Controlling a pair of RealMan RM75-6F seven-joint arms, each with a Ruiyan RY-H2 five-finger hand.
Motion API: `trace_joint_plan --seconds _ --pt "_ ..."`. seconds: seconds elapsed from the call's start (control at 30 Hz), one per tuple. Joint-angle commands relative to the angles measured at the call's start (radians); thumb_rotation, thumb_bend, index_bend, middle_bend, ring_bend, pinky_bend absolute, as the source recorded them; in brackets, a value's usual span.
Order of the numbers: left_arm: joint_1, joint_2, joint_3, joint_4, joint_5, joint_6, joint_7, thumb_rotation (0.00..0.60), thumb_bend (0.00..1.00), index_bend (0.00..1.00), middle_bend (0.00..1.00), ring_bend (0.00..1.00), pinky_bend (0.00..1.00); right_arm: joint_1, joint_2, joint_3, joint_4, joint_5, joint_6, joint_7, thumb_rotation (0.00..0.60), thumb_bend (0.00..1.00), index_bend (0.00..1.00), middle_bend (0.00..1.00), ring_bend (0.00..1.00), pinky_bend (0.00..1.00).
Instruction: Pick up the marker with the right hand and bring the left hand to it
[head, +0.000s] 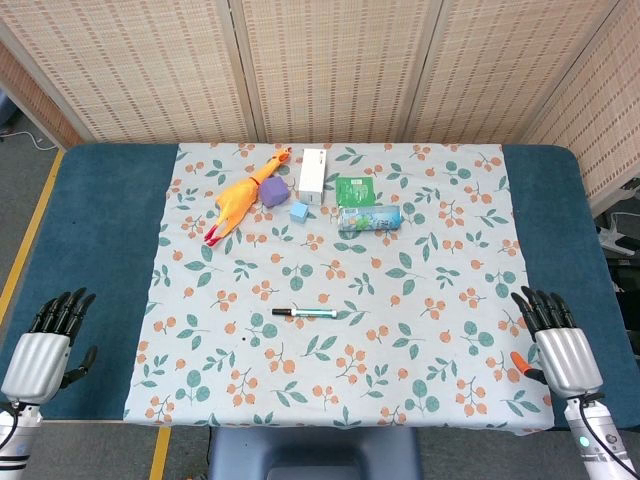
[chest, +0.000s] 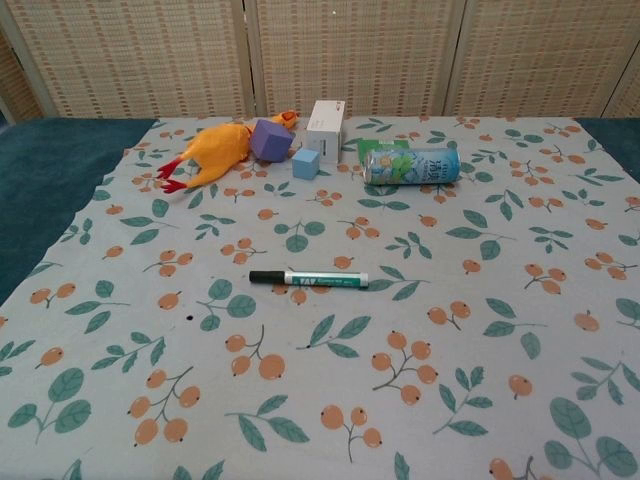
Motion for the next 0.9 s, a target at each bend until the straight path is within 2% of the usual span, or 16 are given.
trace_joint_plan --seconds 0.03,0.2,0.3,0.4,0.57,0.7,0.9 --pt "0.001 -0.001 -0.001 -0.007 -0.016 -0.012 0.005 0.6 0.4 0.0 0.0 0.0 0.1 0.001 -0.005 -0.004 0.001 -0.002 -0.005 -0.006 0.6 0.14 0.0 0.0 0.0 0.0" --pt "0.001 0.004 0.003 -0.021 -0.018 -0.016 0.012 0.6 0.4 0.0 0.0 0.0 0.1 0.009 -0.044 -0.012 0.008 -0.017 -0.016 -0.005 0.6 0.14 0.0 0.0 0.0 0.0" --pt "-0.001 0.005 0.002 -0.024 -0.018 -0.018 0.01 0.6 0.39 0.0 0.0 0.0 0.1 0.047 -0.082 0.0 -0.007 -0.02 -0.062 -0.016 0.6 0.14 0.0 0.0 0.0 0.0" --pt "-0.009 0.005 0.002 -0.025 -0.019 -0.032 0.004 0.6 0.39 0.0 0.0 0.0 0.1 0.114 -0.125 0.038 -0.033 0.018 -0.151 -0.069 0.6 0.14 0.02 0.04 0.0 0.0" --pt "-0.018 0.008 0.005 -0.034 -0.028 -0.055 0.007 0.6 0.39 0.0 0.0 0.0 0.1 0.259 -0.22 0.12 -0.031 0.127 -0.334 -0.186 0.6 0.14 0.18 0.17 0.0 0.0" --pt "-0.019 0.009 0.008 -0.037 -0.027 -0.059 0.01 0.6 0.39 0.0 0.0 0.0 0.1 0.367 -0.307 0.177 0.014 0.205 -0.444 -0.233 0.6 0.14 0.24 0.2 0.0 0.0" --pt "-0.018 0.013 0.011 -0.043 -0.03 -0.06 0.016 0.6 0.4 0.0 0.0 0.0 0.1 0.491 -0.431 0.231 0.11 0.29 -0.527 -0.27 0.6 0.14 0.28 0.2 0.0 0.0"
